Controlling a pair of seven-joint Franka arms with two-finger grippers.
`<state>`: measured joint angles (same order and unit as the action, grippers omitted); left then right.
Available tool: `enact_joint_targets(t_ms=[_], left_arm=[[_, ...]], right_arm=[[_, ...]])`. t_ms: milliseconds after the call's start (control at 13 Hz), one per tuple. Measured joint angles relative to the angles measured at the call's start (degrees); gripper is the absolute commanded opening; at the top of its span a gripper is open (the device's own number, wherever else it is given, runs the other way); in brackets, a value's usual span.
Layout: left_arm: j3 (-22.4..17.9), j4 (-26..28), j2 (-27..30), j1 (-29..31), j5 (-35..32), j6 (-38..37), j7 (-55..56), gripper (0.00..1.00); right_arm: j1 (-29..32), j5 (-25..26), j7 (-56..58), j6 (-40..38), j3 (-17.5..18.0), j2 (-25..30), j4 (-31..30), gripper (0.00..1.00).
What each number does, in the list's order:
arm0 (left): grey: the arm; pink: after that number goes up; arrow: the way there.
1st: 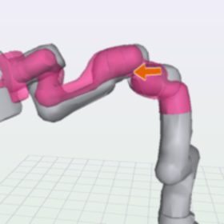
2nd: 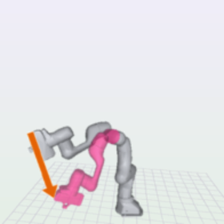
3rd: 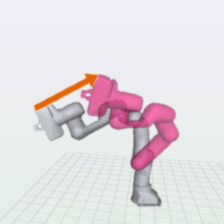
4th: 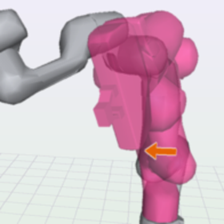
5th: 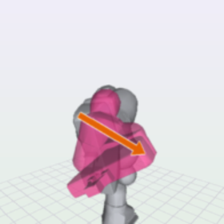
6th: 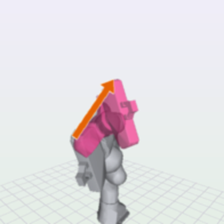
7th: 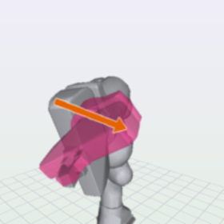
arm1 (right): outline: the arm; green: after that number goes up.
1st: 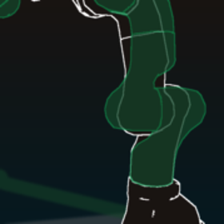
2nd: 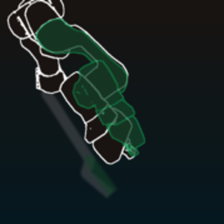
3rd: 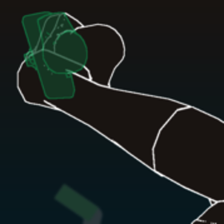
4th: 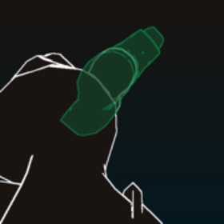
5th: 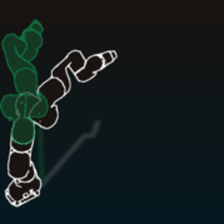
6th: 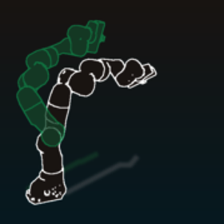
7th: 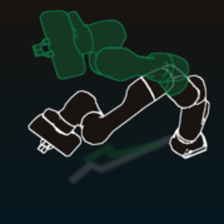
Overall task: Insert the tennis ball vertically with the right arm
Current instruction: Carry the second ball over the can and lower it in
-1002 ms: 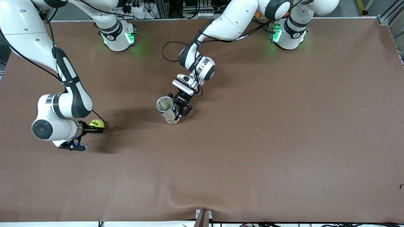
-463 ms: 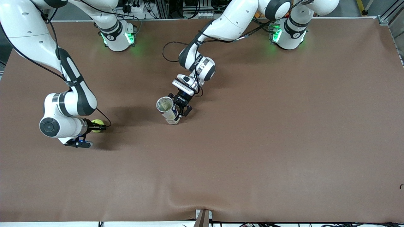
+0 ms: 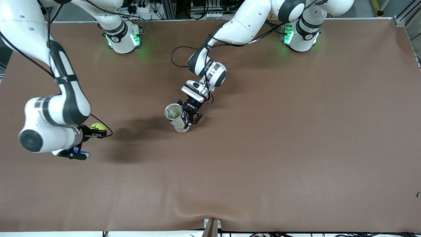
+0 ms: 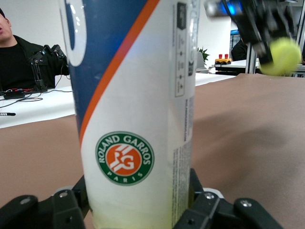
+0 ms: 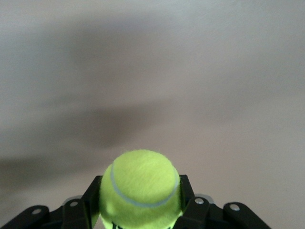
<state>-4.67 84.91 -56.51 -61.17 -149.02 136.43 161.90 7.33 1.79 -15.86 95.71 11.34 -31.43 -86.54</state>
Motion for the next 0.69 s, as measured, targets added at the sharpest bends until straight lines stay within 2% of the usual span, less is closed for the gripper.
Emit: enact_joint_targets(t_ms=[154,308,463,694], left_arm=[[0.0,0.0,0.0,0.0,0.0,0.0,0.0,0.78],[0.0,0.1,0.0,0.0,0.0,0.0,0.0,0.78],[0.2,0.1,0.0,0.0,0.0,0.0,0.0,0.78],[0.4,0.1,0.0,0.1,0.0,0.0,0.0,0.78]], right_arm=[[-2.8,-4.8,-7.1,-6.2,0.3,1.3,5.3,0.00],[-5.3,-9.0,-17.5,-7.9,2.0,1.5,8.5,0.00],[-8.2,-10.5,-28.8,-8.0,4.8,1.4,10.5,0.00],[-11.7,-10.5,-39.7,-8.0,8.8,1.4,11.1,0.01]])
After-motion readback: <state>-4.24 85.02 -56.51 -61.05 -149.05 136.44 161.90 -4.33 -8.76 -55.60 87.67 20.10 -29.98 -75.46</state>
